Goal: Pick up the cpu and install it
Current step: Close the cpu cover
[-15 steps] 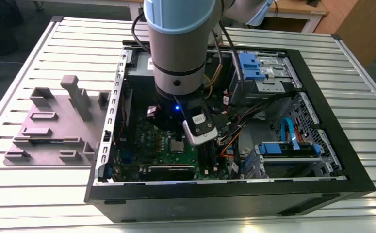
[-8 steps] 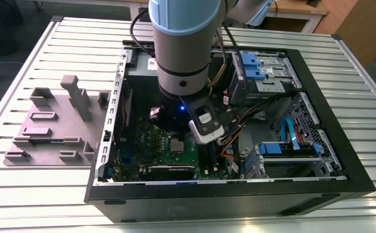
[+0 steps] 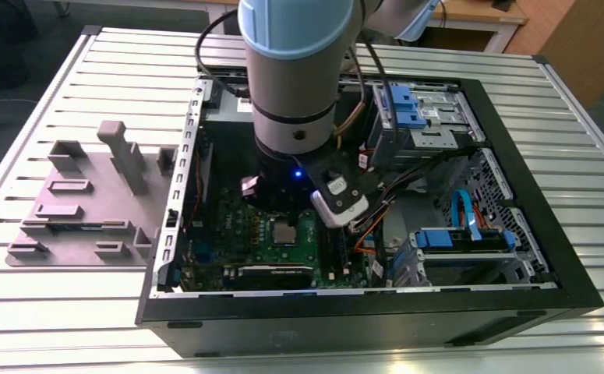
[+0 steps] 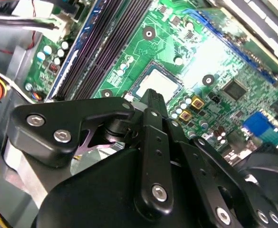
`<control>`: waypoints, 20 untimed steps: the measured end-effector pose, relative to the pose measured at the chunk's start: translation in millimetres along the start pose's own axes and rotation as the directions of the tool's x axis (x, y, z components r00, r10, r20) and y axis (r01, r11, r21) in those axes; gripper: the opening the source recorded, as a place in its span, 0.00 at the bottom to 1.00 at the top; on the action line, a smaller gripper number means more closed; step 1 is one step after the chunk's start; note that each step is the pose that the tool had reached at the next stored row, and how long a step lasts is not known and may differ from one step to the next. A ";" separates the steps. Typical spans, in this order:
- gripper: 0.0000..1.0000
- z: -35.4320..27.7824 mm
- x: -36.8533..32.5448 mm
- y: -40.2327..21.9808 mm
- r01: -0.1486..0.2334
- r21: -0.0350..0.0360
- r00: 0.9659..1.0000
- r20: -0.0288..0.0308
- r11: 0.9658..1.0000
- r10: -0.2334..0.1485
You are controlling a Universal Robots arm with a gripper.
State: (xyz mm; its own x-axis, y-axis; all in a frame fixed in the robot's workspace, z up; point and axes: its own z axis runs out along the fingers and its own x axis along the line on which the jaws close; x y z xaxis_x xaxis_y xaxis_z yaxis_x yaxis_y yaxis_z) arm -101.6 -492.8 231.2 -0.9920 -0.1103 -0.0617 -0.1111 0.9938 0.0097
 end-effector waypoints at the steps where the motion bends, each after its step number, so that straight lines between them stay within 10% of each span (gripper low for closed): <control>1: 0.11 0.1 0.0 0.0 0.016 -0.001 1.000 0.001 1.000 -0.016; 12: 0.11 0.9 0.1 0.0 0.187 -0.010 0.982 0.008 0.982 -0.187; 20: 0.11 0.5 0.1 -0.1 0.191 -0.010 0.982 0.008 0.982 -0.191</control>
State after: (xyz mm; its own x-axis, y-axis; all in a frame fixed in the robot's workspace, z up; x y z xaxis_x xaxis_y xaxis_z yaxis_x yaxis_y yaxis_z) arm -101.6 -492.8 230.7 -0.9521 -0.2977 -0.0699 -0.2990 0.9542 0.0080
